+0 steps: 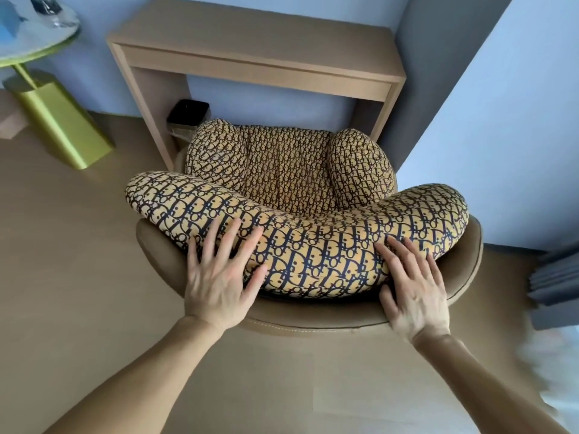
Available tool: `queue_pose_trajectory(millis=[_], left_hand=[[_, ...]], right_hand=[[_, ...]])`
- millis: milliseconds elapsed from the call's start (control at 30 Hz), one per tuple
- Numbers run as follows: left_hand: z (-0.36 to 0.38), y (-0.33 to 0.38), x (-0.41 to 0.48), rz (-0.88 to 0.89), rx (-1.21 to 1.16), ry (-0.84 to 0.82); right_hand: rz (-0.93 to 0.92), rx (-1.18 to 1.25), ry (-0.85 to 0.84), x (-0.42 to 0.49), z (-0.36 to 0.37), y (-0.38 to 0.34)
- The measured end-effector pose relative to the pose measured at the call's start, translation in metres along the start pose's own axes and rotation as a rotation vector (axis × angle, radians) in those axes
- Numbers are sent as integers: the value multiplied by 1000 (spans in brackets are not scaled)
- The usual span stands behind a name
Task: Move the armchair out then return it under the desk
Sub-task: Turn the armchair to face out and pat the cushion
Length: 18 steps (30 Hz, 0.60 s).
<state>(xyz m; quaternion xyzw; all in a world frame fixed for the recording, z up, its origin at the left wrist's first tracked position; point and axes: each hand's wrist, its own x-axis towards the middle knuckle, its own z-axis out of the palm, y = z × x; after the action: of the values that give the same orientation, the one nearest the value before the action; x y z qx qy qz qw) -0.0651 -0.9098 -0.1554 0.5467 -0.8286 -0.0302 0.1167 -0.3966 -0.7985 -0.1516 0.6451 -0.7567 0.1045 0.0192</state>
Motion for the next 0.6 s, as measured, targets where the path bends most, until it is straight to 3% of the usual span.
queue_pose_trajectory(millis=[600], left_hand=[[13,-65,144,29,-39,62]], right_hand=[[30,35,160,134,40,-30]])
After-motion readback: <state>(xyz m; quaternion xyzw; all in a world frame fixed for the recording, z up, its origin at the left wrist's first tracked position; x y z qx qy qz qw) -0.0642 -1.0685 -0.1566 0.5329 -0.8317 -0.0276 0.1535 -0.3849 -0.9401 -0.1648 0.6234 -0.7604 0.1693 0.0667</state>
